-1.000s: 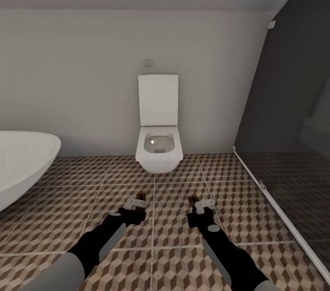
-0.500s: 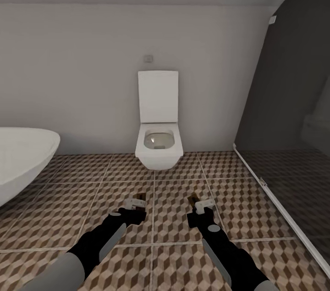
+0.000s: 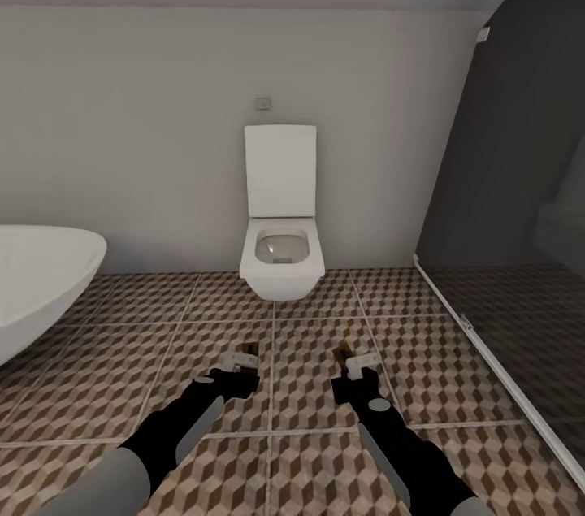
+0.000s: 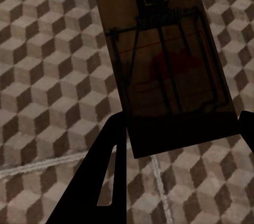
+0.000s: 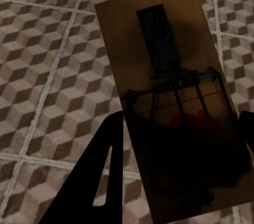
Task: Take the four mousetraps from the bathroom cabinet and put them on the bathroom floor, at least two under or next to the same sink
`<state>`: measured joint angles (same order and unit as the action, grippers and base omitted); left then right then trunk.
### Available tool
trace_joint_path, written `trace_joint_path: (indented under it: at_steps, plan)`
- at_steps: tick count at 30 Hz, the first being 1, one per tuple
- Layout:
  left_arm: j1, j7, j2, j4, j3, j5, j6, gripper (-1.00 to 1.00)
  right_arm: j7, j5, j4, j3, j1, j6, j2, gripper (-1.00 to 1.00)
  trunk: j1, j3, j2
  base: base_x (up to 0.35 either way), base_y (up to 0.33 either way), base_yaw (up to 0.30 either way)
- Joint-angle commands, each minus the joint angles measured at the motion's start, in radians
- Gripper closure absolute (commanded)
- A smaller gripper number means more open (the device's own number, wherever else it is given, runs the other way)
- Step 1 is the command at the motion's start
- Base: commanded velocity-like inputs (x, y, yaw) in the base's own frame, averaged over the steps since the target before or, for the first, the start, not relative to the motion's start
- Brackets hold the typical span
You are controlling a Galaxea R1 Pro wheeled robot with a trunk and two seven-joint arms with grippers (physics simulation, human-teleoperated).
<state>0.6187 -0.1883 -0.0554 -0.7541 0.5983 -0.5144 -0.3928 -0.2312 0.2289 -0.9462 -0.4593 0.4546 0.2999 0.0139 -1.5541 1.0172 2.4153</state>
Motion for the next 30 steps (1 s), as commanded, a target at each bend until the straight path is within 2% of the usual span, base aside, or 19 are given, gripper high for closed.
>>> trace_joint_path:
  at_steps: [1,12,27,30]
  plan:
    - [0.001,-0.010,-0.001,-0.002,0.006,-0.009,-0.003,1.00,-0.011,0.010,-0.002,-0.005,0.001,0.004,0.001,1.00,-0.004,0.004,0.008,0.000,0.000,0.000]
    - [0.001,-0.010,-0.001,-0.002,0.006,-0.009,-0.003,1.00,-0.011,0.010,-0.002,-0.005,0.001,0.004,0.001,1.00,-0.046,0.039,0.085,0.000,0.000,0.000]
    - [0.001,-0.010,0.002,-0.002,0.006,-0.009,-0.003,1.00,-0.012,0.010,-0.002,-0.005,0.001,0.004,0.000,1.00,-0.053,0.097,0.088,0.000,0.000,0.000]
    - [0.001,-0.010,0.003,-0.002,0.006,-0.009,-0.003,1.00,-0.011,0.010,-0.002,-0.005,0.001,0.004,0.000,1.00,-0.053,0.097,0.088,0.000,0.000,0.000]
